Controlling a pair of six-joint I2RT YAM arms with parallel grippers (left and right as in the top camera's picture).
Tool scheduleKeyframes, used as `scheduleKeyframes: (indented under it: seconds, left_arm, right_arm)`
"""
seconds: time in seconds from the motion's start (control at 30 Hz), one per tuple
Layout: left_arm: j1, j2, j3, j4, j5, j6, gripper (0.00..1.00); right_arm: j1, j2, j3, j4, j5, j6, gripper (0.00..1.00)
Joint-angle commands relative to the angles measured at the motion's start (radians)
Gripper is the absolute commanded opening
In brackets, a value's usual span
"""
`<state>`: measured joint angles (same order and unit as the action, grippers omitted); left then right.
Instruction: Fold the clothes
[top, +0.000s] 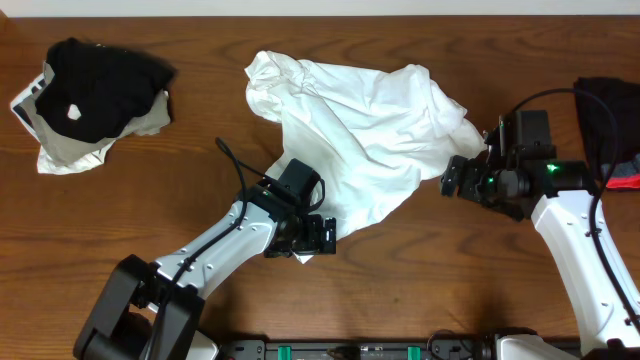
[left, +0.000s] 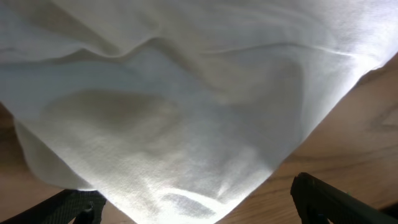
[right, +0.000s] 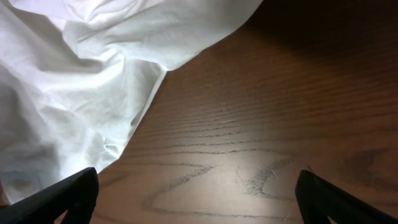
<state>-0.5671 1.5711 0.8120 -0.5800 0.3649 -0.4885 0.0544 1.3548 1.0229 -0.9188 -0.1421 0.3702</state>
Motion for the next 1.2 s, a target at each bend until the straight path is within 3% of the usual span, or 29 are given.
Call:
scheduleKeyframes:
  seconds: [0.0,0.2,0.27,0.33,0.47,0.67,0.83,1.17]
  left_arm:
    - [-0.013,0.006,-0.004,0.000,0.019,0.024,0.96]
    - [-0.058,0.006,-0.004,0.000,0.081,0.019,0.91]
    - [-0.072,0.006,-0.004,0.000,0.080,0.019,0.84]
    - [-0.080,0.006,-0.004,0.000,0.080,0.009,0.73]
    - [-0.080,0.006,-0.004,-0.002,0.080,0.000,0.40]
    - [-0.078,-0.001,0.006,-0.058,0.085,-0.033,0.12]
    - [-0.061,-0.052,0.060,-0.150,0.169,-0.033,0.05]
    - [0.016,-0.286,0.125,-0.245,0.173,-0.032,0.06]
  right_arm:
    - [-0.001,0.005,-0.003,0.000,-0.005,-0.012,0.99]
    - [-0.001,0.005,-0.003,0.000,-0.005,-0.013,0.99]
    - [-0.001,0.005,-0.003,0.000,-0.005,-0.013,0.99]
    - [-0.001,0.005,-0.003,0.000,-0.005,-0.013,0.99]
    - [-0.001,0.005,-0.003,-0.001,-0.005,-0.013,0.99]
    - [-0.001,0.005,-0.003,0.005,-0.005,-0.013,0.99]
    - [-0.002,0.005,-0.003,0.064,-0.005,-0.035,0.97]
    - [-0.002,0.042,-0.003,0.188,-0.005,-0.091,0.85]
